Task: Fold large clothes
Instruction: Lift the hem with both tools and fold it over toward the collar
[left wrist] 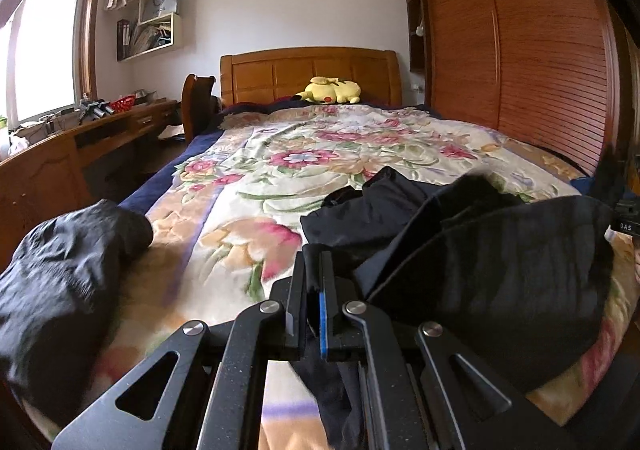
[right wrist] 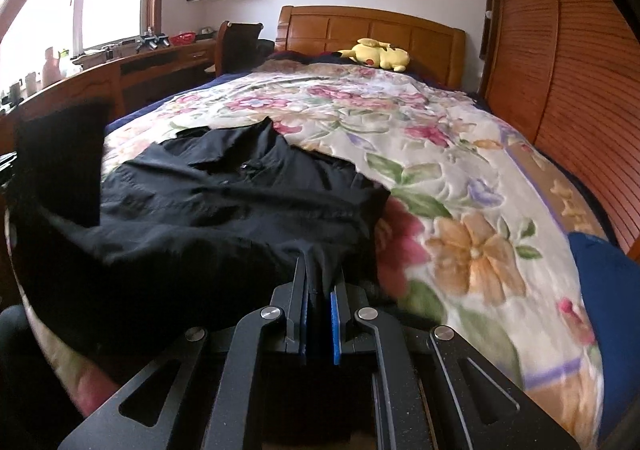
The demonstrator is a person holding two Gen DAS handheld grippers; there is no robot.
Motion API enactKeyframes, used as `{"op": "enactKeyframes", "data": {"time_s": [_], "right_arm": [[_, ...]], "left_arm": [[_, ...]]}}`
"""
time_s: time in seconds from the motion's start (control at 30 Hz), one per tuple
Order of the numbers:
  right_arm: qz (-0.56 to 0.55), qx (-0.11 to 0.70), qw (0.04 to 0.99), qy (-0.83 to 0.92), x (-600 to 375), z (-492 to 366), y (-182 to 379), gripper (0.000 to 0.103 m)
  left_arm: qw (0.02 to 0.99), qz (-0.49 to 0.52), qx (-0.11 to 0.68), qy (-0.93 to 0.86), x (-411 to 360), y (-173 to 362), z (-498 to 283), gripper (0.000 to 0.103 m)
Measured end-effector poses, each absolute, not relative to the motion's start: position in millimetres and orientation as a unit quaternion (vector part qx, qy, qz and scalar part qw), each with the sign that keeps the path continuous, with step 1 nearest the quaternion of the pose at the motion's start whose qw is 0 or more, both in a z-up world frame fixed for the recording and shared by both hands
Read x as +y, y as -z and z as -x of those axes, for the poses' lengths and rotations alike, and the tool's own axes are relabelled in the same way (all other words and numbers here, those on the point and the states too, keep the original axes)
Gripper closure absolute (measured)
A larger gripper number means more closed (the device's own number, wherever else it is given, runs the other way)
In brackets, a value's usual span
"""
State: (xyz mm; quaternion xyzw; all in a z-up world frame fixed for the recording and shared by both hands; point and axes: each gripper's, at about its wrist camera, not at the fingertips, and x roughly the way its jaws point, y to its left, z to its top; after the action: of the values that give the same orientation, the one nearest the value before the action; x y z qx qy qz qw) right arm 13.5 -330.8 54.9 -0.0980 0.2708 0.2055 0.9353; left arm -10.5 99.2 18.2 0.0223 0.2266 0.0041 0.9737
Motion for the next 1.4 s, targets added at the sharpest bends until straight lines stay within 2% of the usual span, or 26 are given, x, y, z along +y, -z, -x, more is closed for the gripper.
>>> {"op": "enactKeyframes", "data": {"time_s": [0.3,0.7,0.93,1.27,1.33,1.37,1.4], "right_arm": [[0.111,0.261,0.943,-0.176,-302,-99,-64,0.095],[0.103,0.208,0.963,-0.139,-276,-171,-97,0.095],[0.109,0.208,0.965,-0.118,-252,-215,-92,0.095],[0.119,0.257,0.953,-0.106,-230,-269,-68,0.095],[0.129,0.264,0.95,-0.105,-226,-275,-64,0.095],[0.134,0.267,0.949,-0.1,-224,-276,-62,0.094],[0.135,0.269,0.949,-0.097,-223,-279,-63,0.094]], "left_arm": [[0.971,-0.042,0.233,-0.022,98,-35,-62,0.098],[0.97,-0.051,0.229,-0.062,104,-67,-150,0.098],[0.964,-0.05,0.247,-0.08,114,-58,-194,0.098],[0.955,-0.06,0.281,-0.073,115,-23,-231,0.098],[0.954,-0.051,0.287,-0.068,116,-20,-232,0.096],[0.956,-0.043,0.282,-0.06,117,-21,-228,0.091],[0.958,-0.04,0.279,-0.06,118,-22,-224,0.081]]}}
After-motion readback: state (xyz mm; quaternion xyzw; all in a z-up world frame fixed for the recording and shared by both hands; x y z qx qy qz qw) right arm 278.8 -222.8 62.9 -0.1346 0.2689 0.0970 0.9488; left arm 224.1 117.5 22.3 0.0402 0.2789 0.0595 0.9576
